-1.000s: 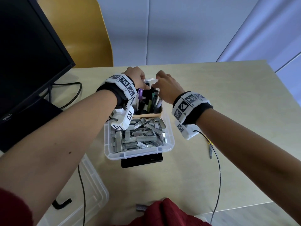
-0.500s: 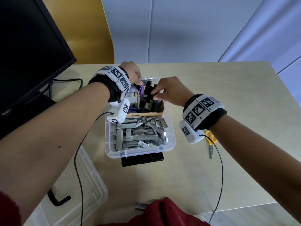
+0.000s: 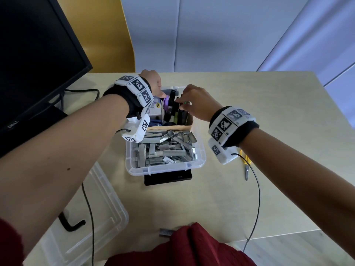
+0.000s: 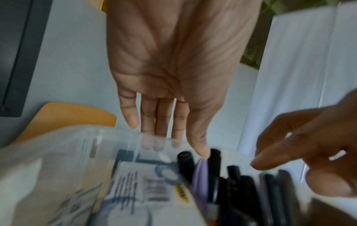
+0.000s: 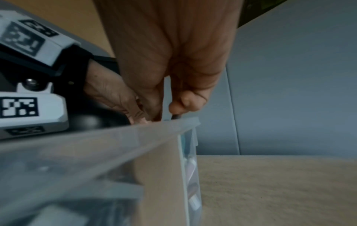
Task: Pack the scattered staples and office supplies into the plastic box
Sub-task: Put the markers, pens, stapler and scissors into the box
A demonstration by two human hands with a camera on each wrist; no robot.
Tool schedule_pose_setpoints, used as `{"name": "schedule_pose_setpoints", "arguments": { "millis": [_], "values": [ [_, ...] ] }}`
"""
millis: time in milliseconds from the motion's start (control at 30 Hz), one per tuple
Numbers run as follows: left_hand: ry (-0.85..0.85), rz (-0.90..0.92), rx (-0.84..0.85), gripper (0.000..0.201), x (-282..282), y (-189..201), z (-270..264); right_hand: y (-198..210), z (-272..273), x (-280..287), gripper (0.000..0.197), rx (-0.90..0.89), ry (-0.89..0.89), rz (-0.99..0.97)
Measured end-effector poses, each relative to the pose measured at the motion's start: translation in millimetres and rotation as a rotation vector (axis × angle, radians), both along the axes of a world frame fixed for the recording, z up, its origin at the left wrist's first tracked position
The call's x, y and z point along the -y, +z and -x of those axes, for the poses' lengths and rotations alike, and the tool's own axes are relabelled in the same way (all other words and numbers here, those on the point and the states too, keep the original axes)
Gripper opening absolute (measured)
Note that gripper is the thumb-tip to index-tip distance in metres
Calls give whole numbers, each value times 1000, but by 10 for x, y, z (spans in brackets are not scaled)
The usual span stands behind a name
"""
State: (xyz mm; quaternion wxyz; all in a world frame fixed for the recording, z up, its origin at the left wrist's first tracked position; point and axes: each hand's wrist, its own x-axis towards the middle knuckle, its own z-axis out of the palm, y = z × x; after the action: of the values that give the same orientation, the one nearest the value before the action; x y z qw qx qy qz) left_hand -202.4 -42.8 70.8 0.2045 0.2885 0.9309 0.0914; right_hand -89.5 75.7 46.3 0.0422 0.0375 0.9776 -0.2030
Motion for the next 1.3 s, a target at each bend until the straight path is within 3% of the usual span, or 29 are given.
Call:
{"name": "schedule_pose_setpoints", "arguments": {
  "millis": [167,333,467,533,600,667,733,1000,1067,1167,1300],
  "values": [
    [7,-92,-37,38,171,171,-211,36,-415,155,24,-249,23,96],
    [18,-127,49,31,420,281,-488,61,-878,591,17,-370,308,176],
    [54,-125,85,32,580,230,-701,-107,-1237,968,20,-288,500,134],
    [120,-94,60,32,635,148,-750,-215,-1375,1100,12,-221,611,76],
    [216,-26,51,52,678,74,-759,-333,-1486,1192,14,-41,686,-6],
    [298,64,115,73,726,34,-771,-482,-1600,1274,32,224,693,-135],
    [326,116,196,77,772,-21,-765,-658,-1735,1343,44,324,694,-200],
    [364,68,202,71,836,-66,-810,-974,-1977,1329,46,346,580,-114],
    [380,43,230,61,854,-107,-790,-965,-1957,1266,49,366,534,-127],
    [363,7,221,45,868,-107,-801,-860,-1900,1122,40,323,454,-95],
    [362,-19,286,38,795,-104,-809,-474,-1743,961,24,2,370,184]
  ]
}}
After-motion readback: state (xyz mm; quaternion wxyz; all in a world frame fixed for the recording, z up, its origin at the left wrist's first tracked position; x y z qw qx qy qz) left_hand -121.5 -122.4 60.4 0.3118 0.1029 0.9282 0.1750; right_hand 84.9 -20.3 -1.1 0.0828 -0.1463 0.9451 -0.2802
